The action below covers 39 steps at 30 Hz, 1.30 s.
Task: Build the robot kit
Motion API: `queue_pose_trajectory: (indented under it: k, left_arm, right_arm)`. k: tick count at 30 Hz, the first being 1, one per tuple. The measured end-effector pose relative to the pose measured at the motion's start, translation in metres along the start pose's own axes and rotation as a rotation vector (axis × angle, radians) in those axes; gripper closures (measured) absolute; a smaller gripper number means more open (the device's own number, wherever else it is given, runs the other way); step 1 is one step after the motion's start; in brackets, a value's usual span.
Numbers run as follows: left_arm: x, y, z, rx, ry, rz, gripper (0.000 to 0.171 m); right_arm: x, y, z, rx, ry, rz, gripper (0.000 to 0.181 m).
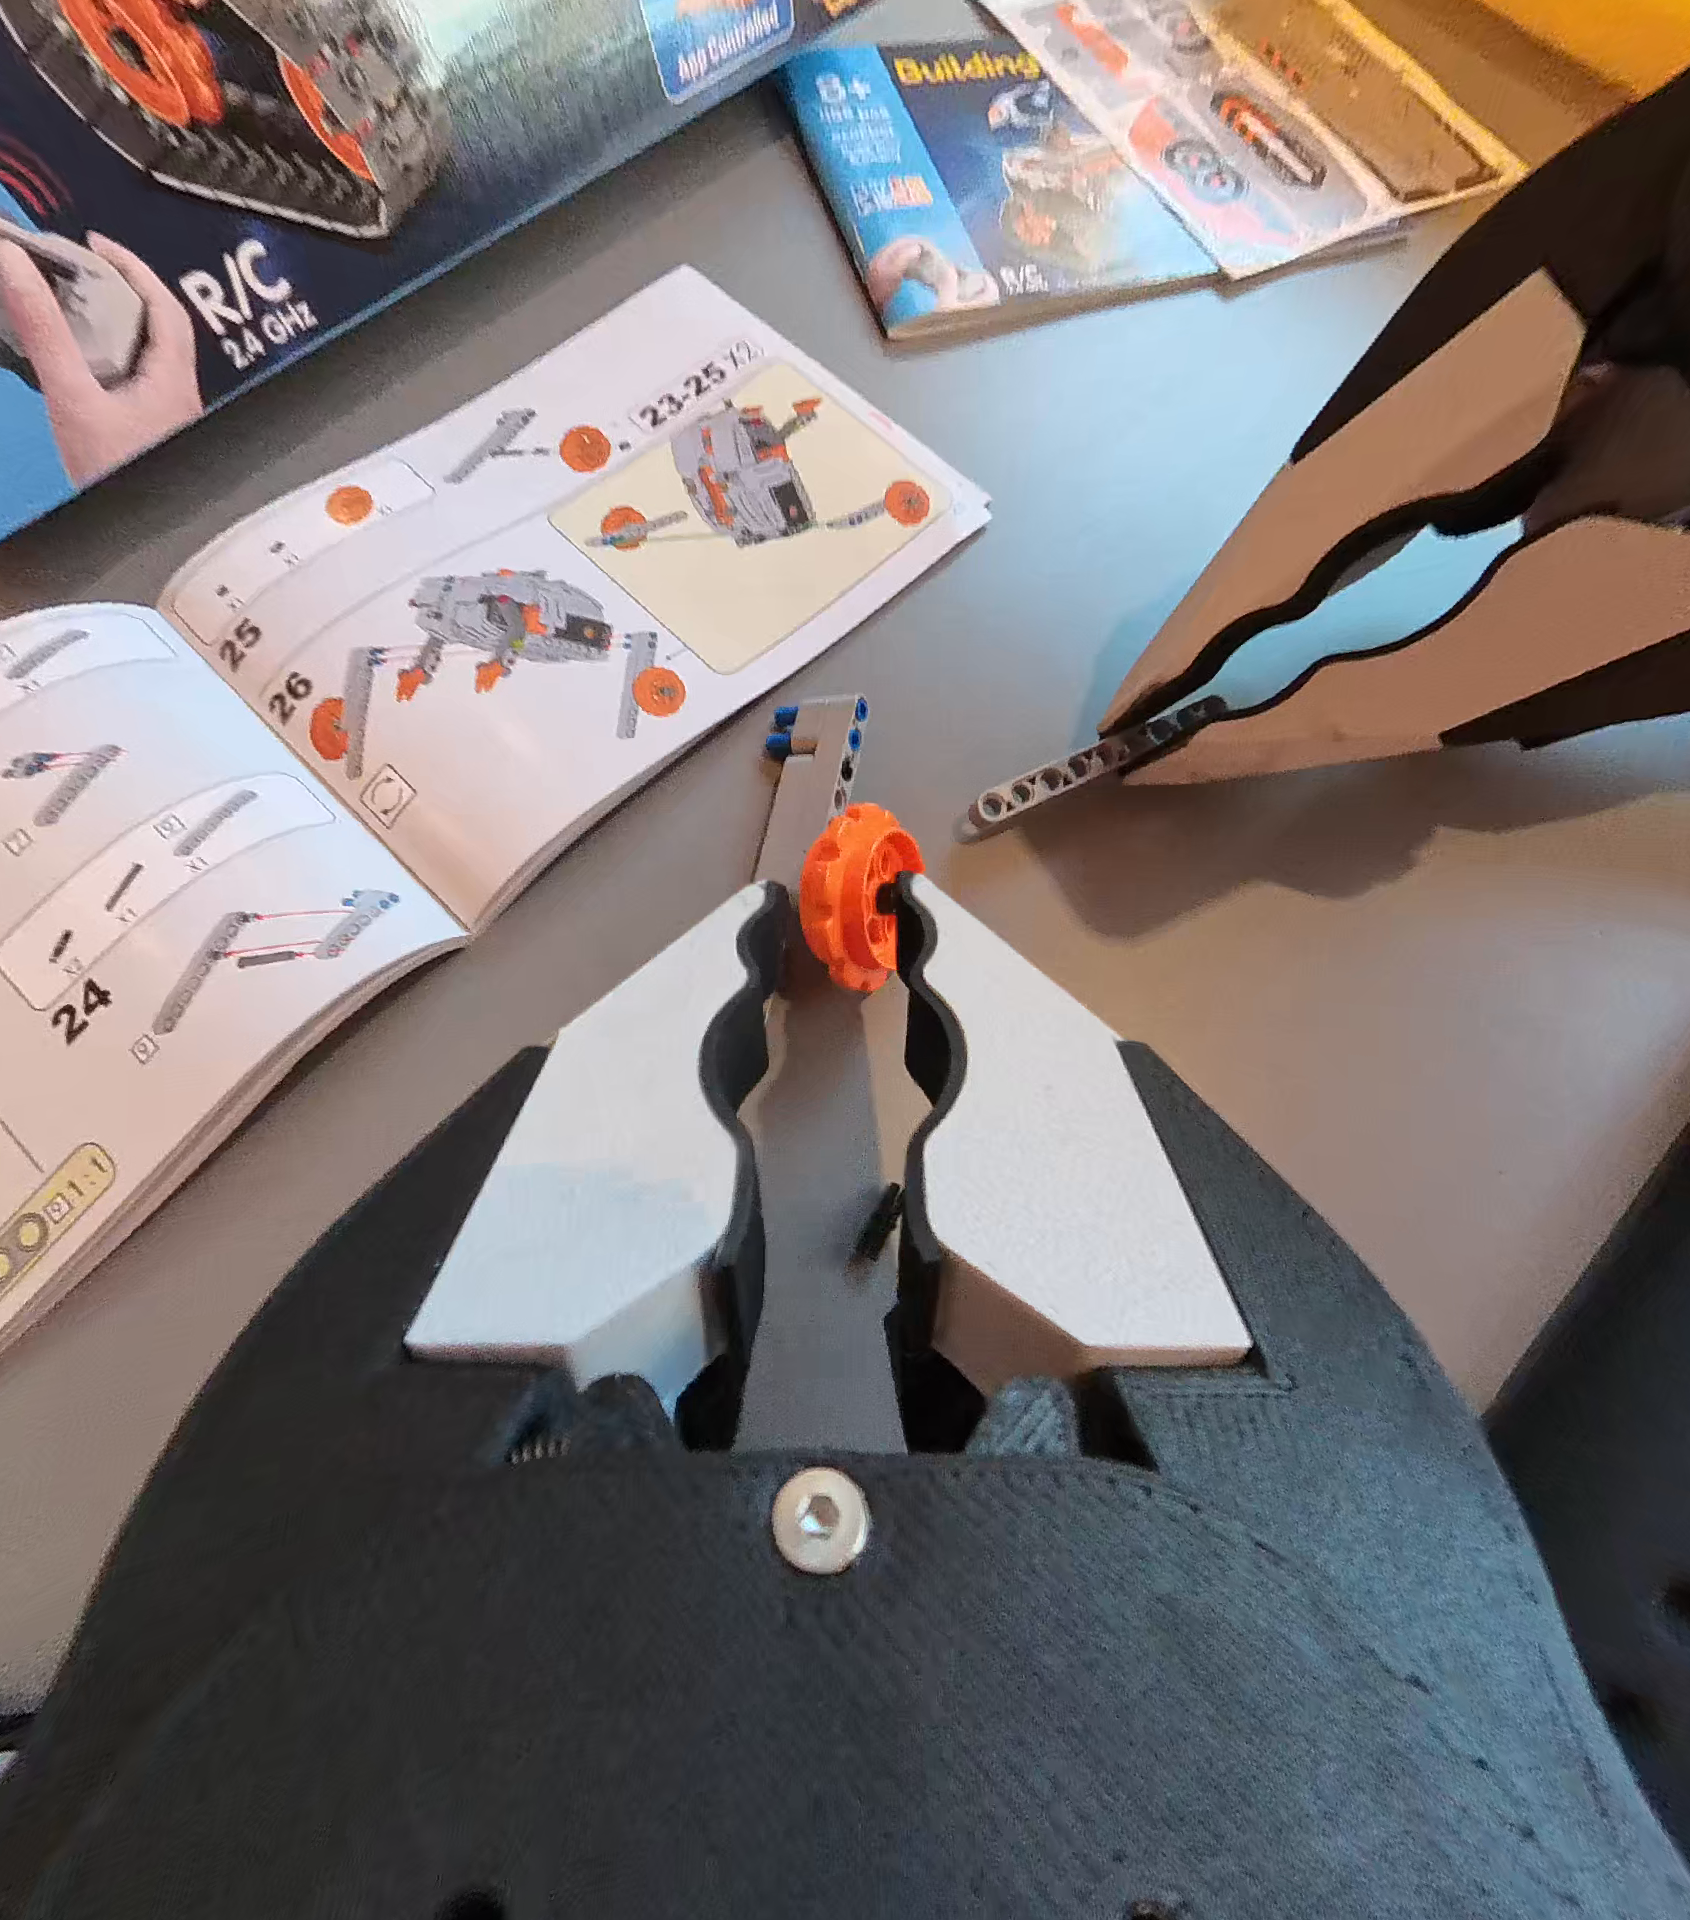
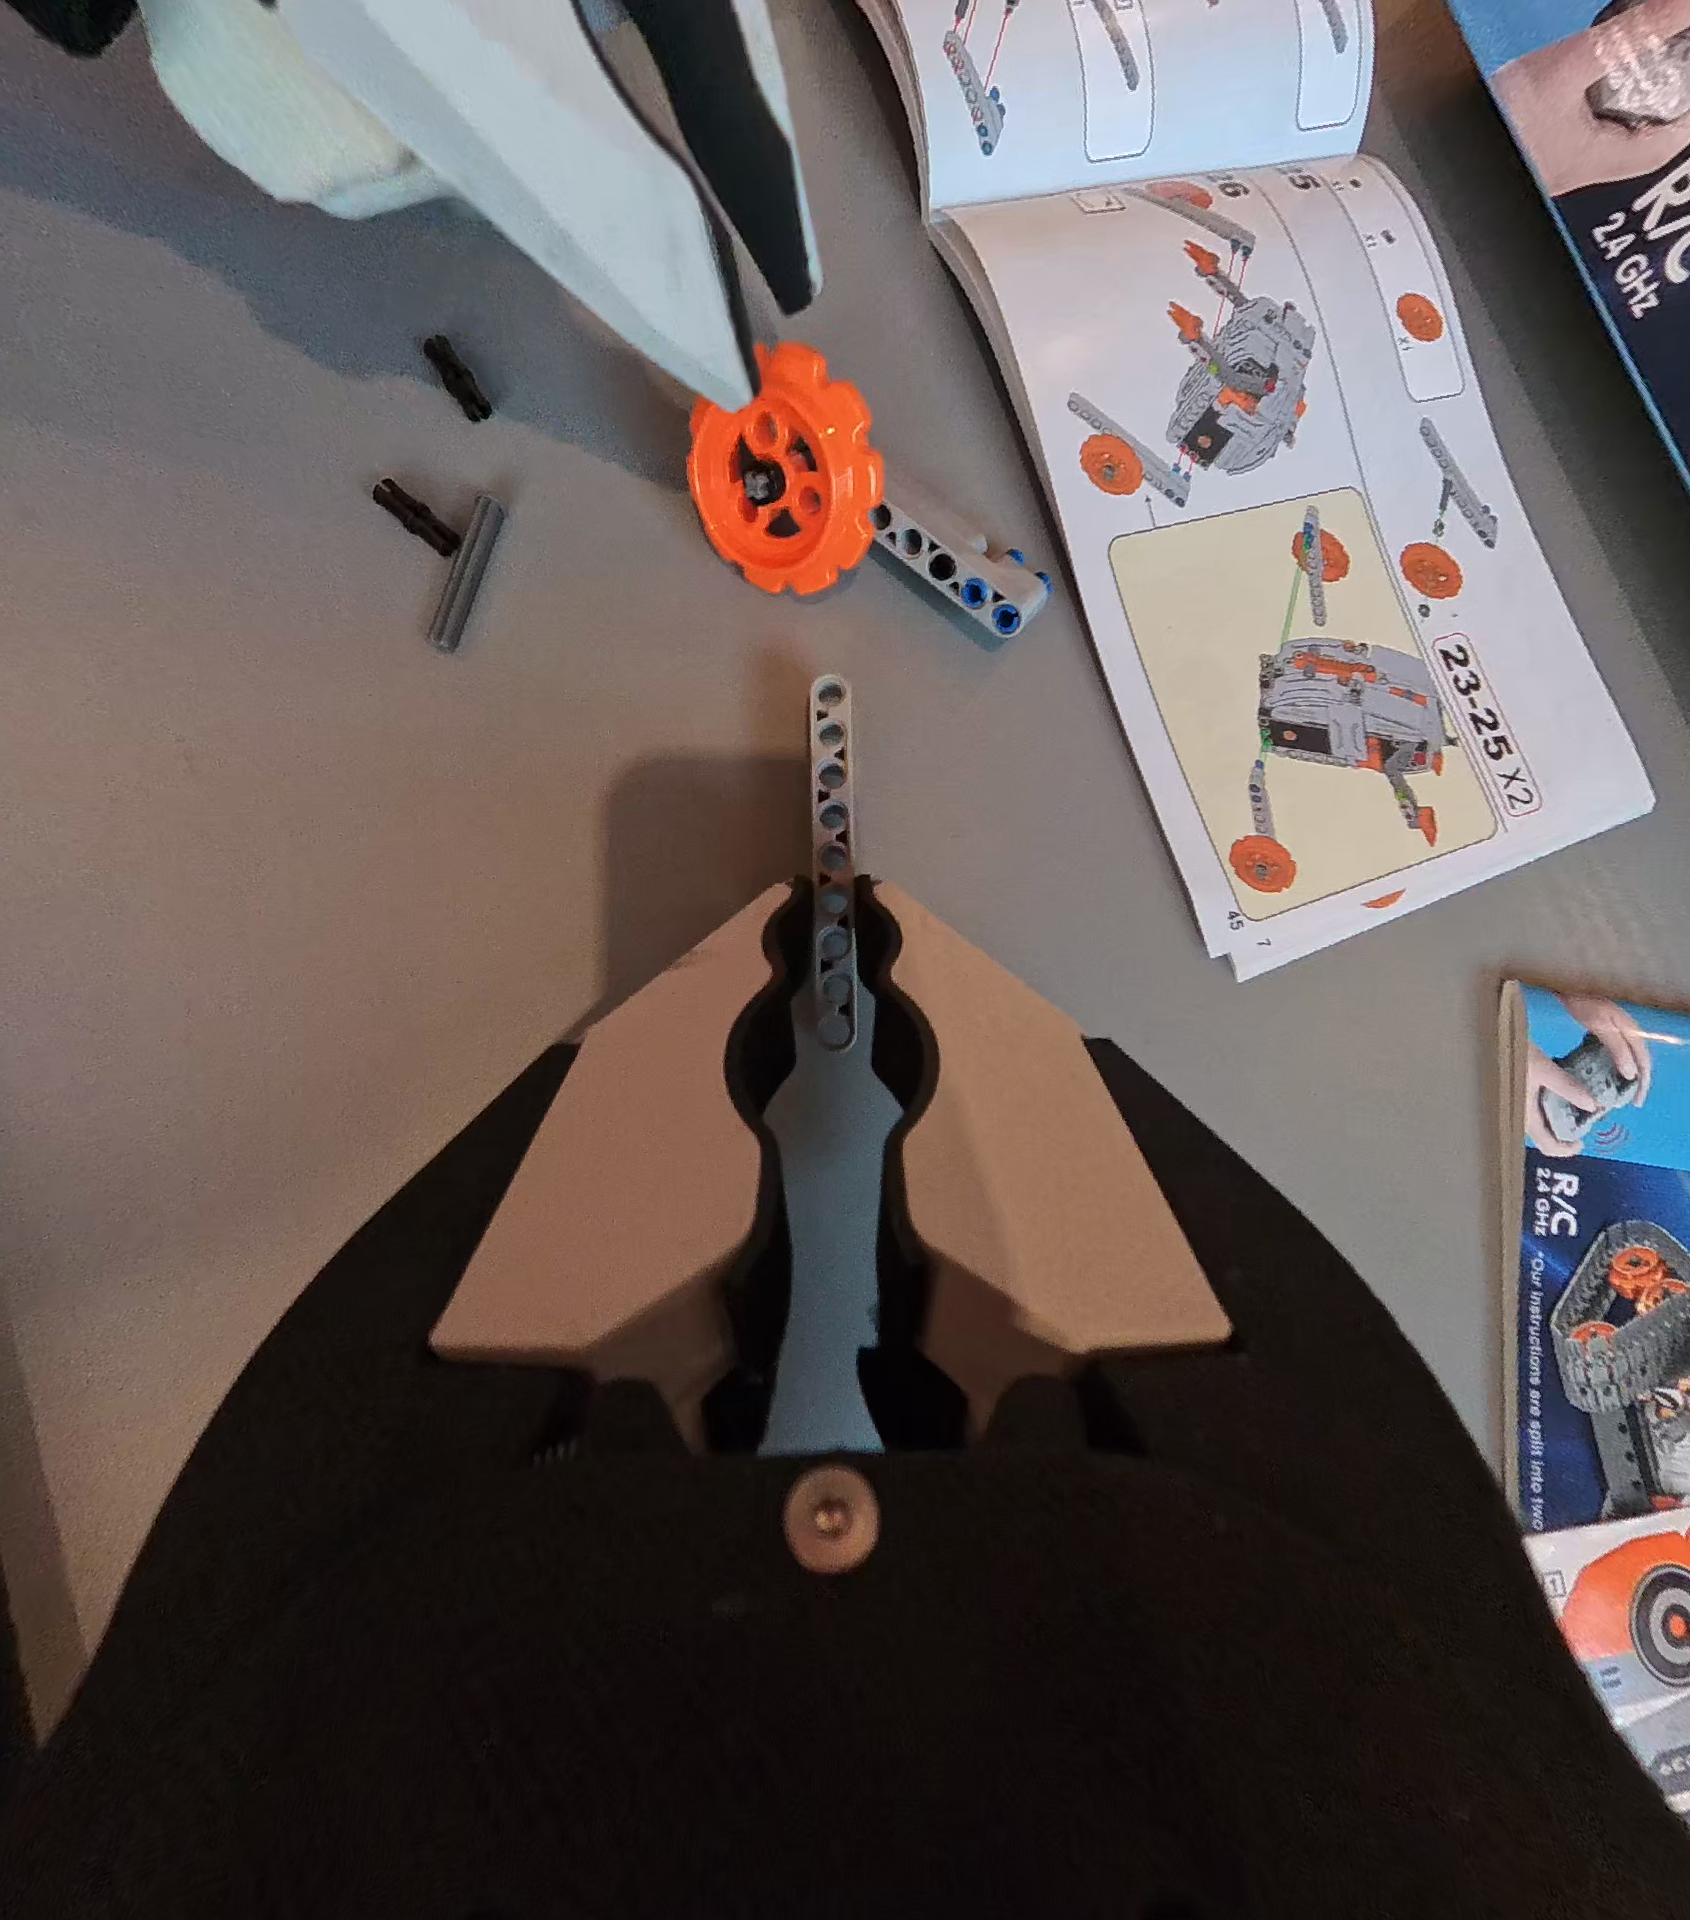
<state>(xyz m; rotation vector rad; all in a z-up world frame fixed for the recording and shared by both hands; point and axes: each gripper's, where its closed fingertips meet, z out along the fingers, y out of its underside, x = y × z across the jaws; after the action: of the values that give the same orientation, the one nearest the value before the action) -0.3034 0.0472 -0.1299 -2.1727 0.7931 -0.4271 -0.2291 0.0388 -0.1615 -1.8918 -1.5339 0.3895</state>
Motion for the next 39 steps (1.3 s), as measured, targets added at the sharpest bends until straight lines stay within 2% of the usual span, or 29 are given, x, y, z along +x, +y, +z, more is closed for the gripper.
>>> queue_pose_trajectory:
  k: [3, 5, 7, 8, 9, 11, 13, 16, 19, 24, 28, 34, 39]
  left_arm:
    - [-0.002, 0.005, 0.005, -0.030, -0.017, 0.036, 0.154]
    - [-0.002, 0.007, 0.007, -0.035, -0.010, 0.031, 0.162]
    - [-0.004, 0.009, 0.005, -0.039, -0.002, 0.000, 0.161]
    - [-0.005, 0.008, 0.002, -0.031, -0.009, -0.020, 0.152]
    - [-0.007, 0.006, -0.004, -0.012, -0.019, -0.042, 0.143]
    - [-0.006, 0.000, -0.023, 0.045, -0.038, -0.079, 0.139]
    - [-0.002, 0.000, -0.049, 0.082, -0.083, -0.097, 0.144]
    - [-0.005, 0.025, -0.081, 0.002, -0.216, -0.086, 0.156]
    - [-0.020, 0.058, -0.099, -0.126, -0.326, -0.073, 0.150]
    - [-0.019, 0.074, -0.085, -0.153, -0.258, -0.143, 0.144]
    - [-0.029, 0.075, -0.069, -0.189, -0.323, -0.076, 0.144]
    - [-0.035, 0.087, -0.055, -0.271, -0.333, -0.067, 0.144]
    - [-0.034, 0.090, -0.052, -0.273, -0.323, -0.039, 0.158]
  right_arm:
    - [-0.001, 0.001, 0.001, -0.006, -0.003, -0.001, 0.175]
    - [-0.002, 0.001, 0.002, -0.006, -0.007, -0.001, 0.175]
    - [-0.003, 0.000, 0.002, -0.002, -0.009, 0.001, 0.175]
    - [-0.003, 0.000, 0.002, -0.001, -0.011, 0.002, 0.175]
    - [-0.003, 0.000, 0.002, 0.000, -0.014, 0.004, 0.175]
    - [-0.004, 0.000, 0.003, 0.005, -0.019, 0.007, 0.175]
    - [-0.004, 0.000, 0.003, 0.009, -0.019, 0.007, 0.175]
    - [-0.004, 0.000, 0.003, 0.011, -0.024, 0.012, 0.175]
    - [-0.004, 0.000, 0.003, 0.006, -0.021, 0.001, 0.175]
    - [-0.004, -0.001, 0.003, 0.004, -0.016, 0.001, 0.175]
    - [-0.004, 0.000, 0.003, 0.008, -0.024, 0.023, 0.175]
    - [-0.004, 0.001, 0.002, 0.015, -0.061, 0.060, 0.175]
    - [-0.005, 0.002, 0.002, 0.024, -0.094, 0.081, 0.174]
